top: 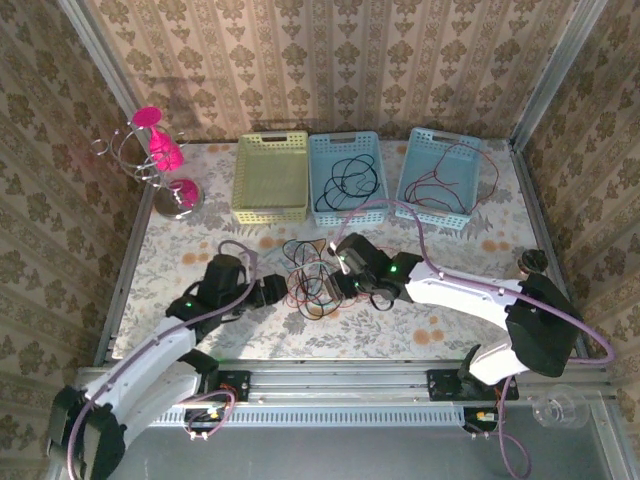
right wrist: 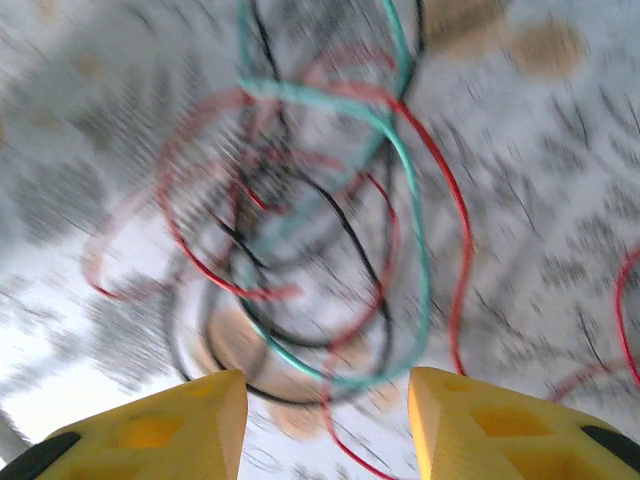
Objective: Untangle the cables
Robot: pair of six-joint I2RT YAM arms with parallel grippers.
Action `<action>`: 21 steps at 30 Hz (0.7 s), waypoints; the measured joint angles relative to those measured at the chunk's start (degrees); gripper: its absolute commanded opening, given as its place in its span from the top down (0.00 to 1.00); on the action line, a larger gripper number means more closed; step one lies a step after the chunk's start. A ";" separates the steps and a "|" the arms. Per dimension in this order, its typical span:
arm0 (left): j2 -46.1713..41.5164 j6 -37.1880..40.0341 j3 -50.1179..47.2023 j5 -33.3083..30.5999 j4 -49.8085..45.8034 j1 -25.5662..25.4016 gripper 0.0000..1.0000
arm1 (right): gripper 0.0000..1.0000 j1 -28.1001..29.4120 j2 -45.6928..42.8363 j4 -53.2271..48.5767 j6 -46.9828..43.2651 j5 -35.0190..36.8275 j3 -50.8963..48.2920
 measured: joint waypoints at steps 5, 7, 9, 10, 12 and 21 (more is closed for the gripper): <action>7.17 -1.60 -1.33 -5.09 5.05 -4.79 0.30 | 0.48 -0.46 0.59 -1.97 -1.66 6.54 -1.38; 9.84 -2.01 -1.36 -6.67 7.02 -5.68 0.33 | 0.47 -0.79 1.97 -2.71 -1.66 8.92 -0.90; 12.22 -2.29 -1.36 -7.91 8.61 -6.19 0.37 | 0.46 -1.09 3.50 -3.72 -1.20 10.86 -0.68; 13.46 -2.40 -1.36 -8.66 9.35 -6.47 0.41 | 0.45 -1.18 3.82 -4.39 -0.59 11.54 -0.68; 15.37 -2.54 -1.36 -9.64 10.58 -6.84 0.45 | 0.44 -1.40 3.87 -5.35 1.11 12.55 -0.81; 21.97 -2.32 -1.05 -14.01 13.35 -7.45 0.81 | 0.86 -2.23 2.69 -2.34 9.27 7.02 -8.02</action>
